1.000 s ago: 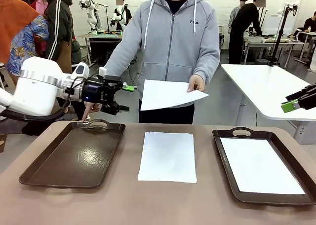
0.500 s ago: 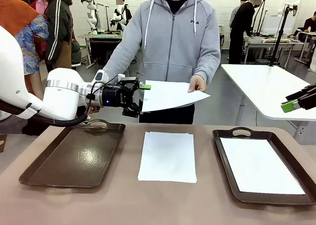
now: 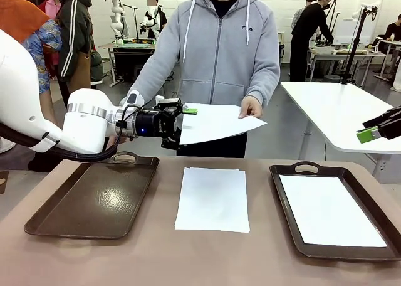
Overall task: Sort the A4 documents.
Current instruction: Receive the A4 Paper, then place the A4 Paper in the designated Handle tray.
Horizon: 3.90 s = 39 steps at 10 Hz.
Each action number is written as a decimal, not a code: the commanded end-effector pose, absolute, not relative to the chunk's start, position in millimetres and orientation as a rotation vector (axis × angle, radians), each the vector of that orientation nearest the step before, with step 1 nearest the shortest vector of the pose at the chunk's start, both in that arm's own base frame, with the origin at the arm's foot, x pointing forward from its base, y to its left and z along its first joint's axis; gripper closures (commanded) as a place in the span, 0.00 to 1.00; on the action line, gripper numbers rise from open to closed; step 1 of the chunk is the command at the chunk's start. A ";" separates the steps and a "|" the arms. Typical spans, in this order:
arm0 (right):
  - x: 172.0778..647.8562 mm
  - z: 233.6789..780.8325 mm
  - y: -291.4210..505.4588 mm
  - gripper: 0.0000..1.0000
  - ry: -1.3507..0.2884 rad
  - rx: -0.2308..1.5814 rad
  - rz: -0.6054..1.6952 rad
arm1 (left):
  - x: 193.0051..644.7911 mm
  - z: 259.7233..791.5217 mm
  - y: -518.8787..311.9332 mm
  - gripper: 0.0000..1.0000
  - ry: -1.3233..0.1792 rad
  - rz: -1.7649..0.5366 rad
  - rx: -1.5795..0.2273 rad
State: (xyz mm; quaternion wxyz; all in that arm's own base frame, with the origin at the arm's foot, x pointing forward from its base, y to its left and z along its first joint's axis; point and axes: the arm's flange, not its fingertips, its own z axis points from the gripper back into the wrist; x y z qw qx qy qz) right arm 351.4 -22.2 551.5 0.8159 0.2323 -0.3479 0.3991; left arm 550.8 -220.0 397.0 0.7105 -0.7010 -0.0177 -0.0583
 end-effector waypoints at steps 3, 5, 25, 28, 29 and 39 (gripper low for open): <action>351.6 550.8 -21.7 0.00 -0.745 0.499 0.854 | 556.4 396.7 -223.0 0.20 -0.032 -0.072 -1.602; 351.6 550.8 -21.7 0.00 -0.745 0.499 0.854 | 555.8 396.7 -218.5 0.40 -0.042 -0.066 -1.600; 351.6 550.8 -21.7 0.00 -0.745 0.499 0.854 | 556.4 395.4 -210.1 1.00 -0.048 -0.075 -1.587; 351.6 550.8 -21.7 0.00 -0.745 0.499 0.854 | 556.4 395.4 -210.1 1.00 -0.048 -0.075 -1.587; 351.6 550.8 -21.7 0.00 -0.745 0.499 0.854 | 556.4 395.4 -210.1 1.00 -0.048 -0.075 -1.587; 351.6 550.8 -21.7 0.00 -0.745 0.499 0.854 | 522.9 460.2 -93.2 0.99 0.222 -0.323 -1.338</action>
